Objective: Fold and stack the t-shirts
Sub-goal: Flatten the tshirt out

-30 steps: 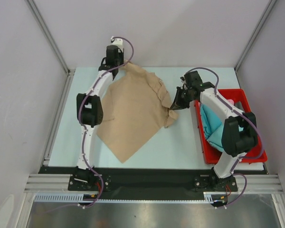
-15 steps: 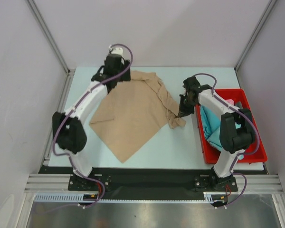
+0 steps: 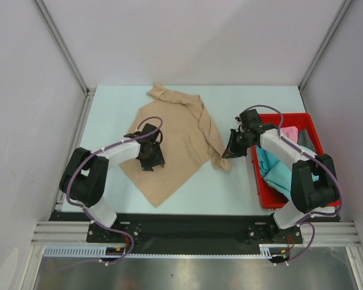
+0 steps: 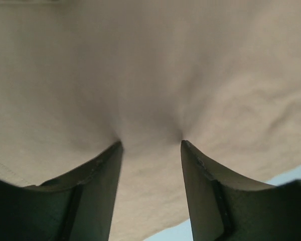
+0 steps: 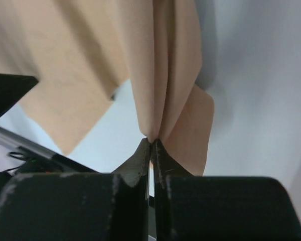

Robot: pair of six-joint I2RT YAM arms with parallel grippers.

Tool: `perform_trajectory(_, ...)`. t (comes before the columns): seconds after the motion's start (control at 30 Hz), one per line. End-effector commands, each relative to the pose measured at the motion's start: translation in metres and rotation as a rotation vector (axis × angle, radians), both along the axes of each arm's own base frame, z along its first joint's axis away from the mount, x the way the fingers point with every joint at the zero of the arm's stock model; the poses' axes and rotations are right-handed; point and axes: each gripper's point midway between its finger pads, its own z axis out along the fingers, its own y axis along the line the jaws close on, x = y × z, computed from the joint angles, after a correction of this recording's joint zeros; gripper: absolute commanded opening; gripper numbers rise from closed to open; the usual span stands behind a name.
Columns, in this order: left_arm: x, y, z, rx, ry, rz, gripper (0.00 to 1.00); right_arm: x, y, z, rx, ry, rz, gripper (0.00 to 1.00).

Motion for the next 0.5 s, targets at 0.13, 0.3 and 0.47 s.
perform_trajectory(0.13,0.011,0.057,-0.013,-0.033,0.133,0.284,0.57,-0.003,0.03,0.029,0.317,0.036,-0.069,0.05)
perform_trajectory(0.3,0.062,0.105,-0.005,0.115,0.103,0.234,0.57,-0.008,0.016,0.025,0.381,0.07,-0.135,0.08)
perform_trajectory(0.47,0.104,0.146,0.01,0.234,0.066,0.268,0.57,-0.015,0.017,0.046,0.675,0.18,-0.185,0.07)
